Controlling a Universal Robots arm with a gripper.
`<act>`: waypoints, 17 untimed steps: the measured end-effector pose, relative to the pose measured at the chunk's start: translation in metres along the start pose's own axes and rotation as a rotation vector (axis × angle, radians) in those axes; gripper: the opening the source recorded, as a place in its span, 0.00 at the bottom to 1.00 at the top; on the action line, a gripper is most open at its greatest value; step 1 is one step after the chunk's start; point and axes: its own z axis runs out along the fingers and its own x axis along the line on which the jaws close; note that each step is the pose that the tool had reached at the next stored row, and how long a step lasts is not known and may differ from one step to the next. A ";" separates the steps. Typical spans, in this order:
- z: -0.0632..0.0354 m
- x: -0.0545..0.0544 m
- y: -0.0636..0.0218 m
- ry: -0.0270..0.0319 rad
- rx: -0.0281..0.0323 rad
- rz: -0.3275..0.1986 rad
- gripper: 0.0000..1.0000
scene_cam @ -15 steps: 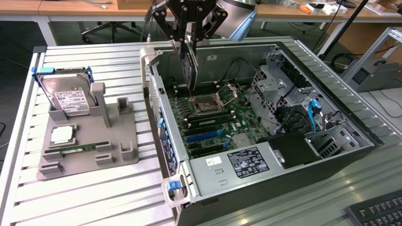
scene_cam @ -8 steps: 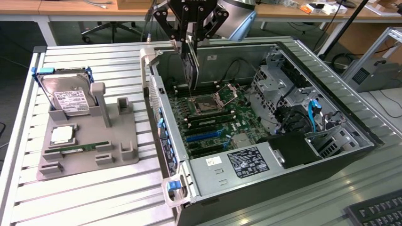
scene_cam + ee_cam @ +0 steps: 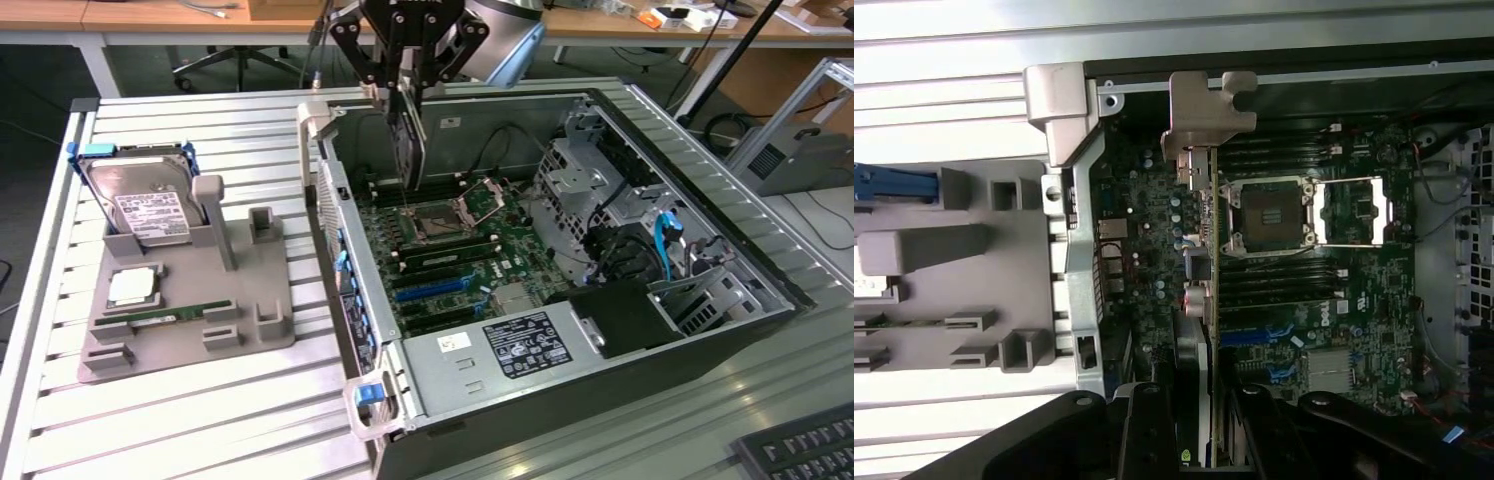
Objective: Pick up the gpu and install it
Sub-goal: 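Pick up the gpu and move the gpu toward the slot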
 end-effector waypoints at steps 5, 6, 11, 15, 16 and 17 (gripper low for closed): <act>0.0000 -0.002 0.0002 0.0001 0.0000 0.000 0.27; 0.0001 -0.003 0.0002 0.0000 0.0000 0.000 0.27; 0.0001 -0.005 0.0004 0.0000 0.0000 0.000 0.27; 0.0002 -0.007 0.0005 0.0000 0.0000 0.000 0.27; 0.0002 -0.008 0.0006 0.0000 0.0001 0.000 0.27; 0.0002 -0.008 0.0006 0.0000 0.0000 0.000 0.27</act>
